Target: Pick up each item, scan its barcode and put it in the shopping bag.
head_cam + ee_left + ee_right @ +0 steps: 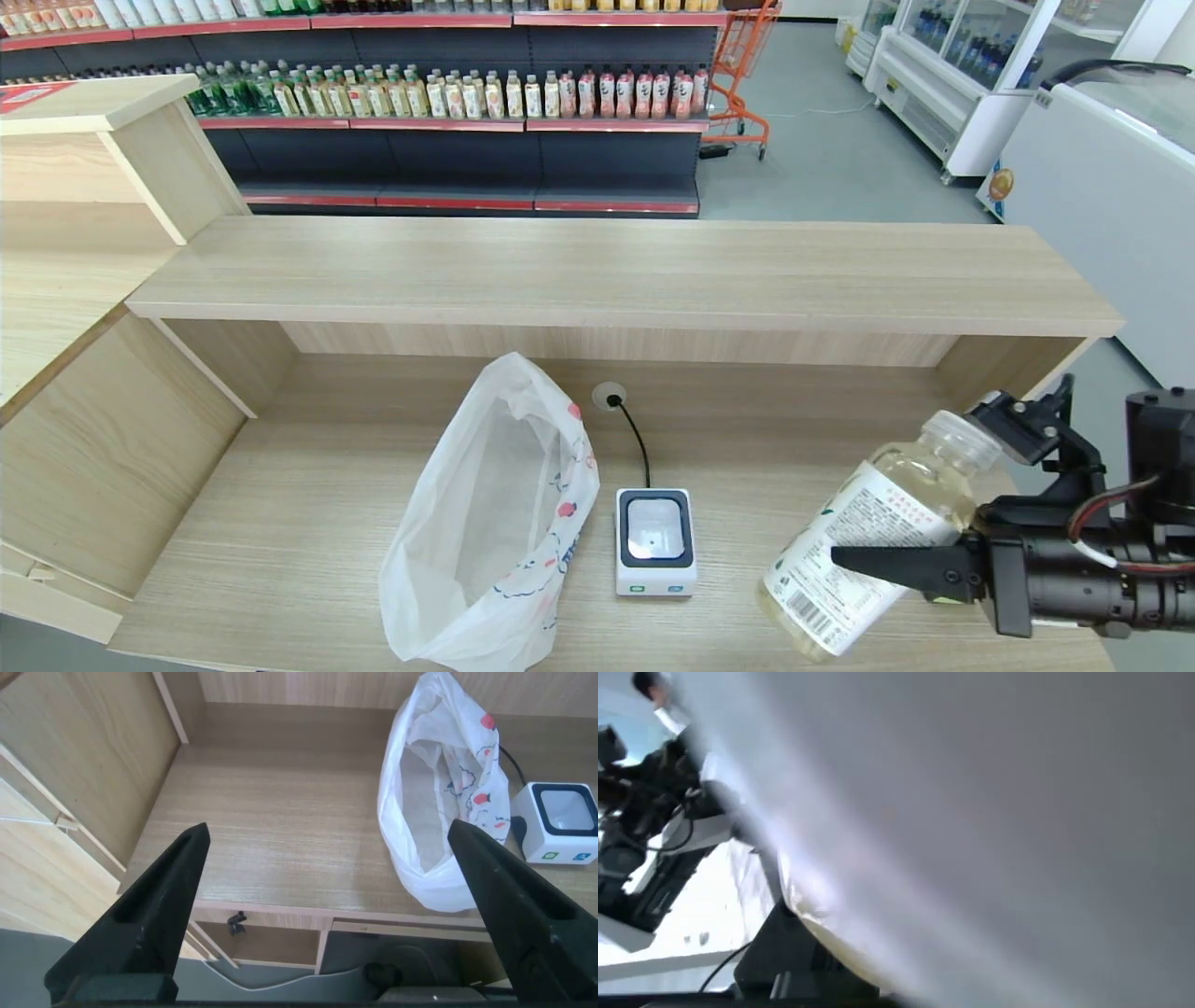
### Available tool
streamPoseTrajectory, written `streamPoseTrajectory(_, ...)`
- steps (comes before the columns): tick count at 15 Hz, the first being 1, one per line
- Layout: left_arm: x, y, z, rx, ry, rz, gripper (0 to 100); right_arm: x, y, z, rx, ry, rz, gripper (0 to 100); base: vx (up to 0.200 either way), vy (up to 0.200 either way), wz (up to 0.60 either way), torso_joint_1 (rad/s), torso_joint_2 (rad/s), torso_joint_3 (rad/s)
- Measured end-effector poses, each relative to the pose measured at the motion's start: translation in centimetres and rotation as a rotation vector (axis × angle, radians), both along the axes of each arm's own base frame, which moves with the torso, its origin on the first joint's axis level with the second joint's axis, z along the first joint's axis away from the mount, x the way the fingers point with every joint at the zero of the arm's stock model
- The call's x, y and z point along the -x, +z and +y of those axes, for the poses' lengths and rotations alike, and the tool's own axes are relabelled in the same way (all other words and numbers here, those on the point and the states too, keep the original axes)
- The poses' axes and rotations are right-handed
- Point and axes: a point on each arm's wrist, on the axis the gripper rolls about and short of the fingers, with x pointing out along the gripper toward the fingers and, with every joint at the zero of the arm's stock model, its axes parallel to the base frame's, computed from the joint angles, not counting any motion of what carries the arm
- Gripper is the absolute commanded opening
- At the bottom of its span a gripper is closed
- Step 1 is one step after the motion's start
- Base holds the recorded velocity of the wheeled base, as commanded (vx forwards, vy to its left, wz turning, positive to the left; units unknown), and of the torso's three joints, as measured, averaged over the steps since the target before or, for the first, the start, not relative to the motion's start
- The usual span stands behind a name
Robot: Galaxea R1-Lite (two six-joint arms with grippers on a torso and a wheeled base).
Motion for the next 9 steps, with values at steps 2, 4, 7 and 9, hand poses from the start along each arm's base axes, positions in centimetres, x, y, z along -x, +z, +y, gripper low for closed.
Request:
streamPoseTrajectory(2, 0.0, 0.0, 0.0, 0.0, 0.0, 0.0, 100, 1.2, 0.7, 0.2, -0.022, 0.059, -0.003, 0, 0.0, 0.0, 0.0, 0.0, 0.0, 0.0)
streamPoseTrajectory(4, 0.0, 0.0, 0.0, 0.0, 0.0, 0.0, 100, 2.1, 1.0, 0.8, -0.034, 0.121, 0.012, 0, 0.0, 0.0, 0.0, 0.0, 0.0, 0.0)
streamPoseTrajectory(7, 0.0, 0.0, 0.0, 0.0, 0.0, 0.0, 100, 3.1, 1.0, 1.7, -0.034, 0.192, 0.032, 0, 0.0, 0.0, 0.0, 0.0, 0.0, 0.0)
streamPoseTrajectory(9, 0.0, 0.0, 0.0, 0.0, 0.0, 0.0, 100, 3.5, 0.9, 2.1, -0.028, 0.227, 0.047, 0, 0.0, 0.0, 0.0, 0.0, 0.0, 0.0)
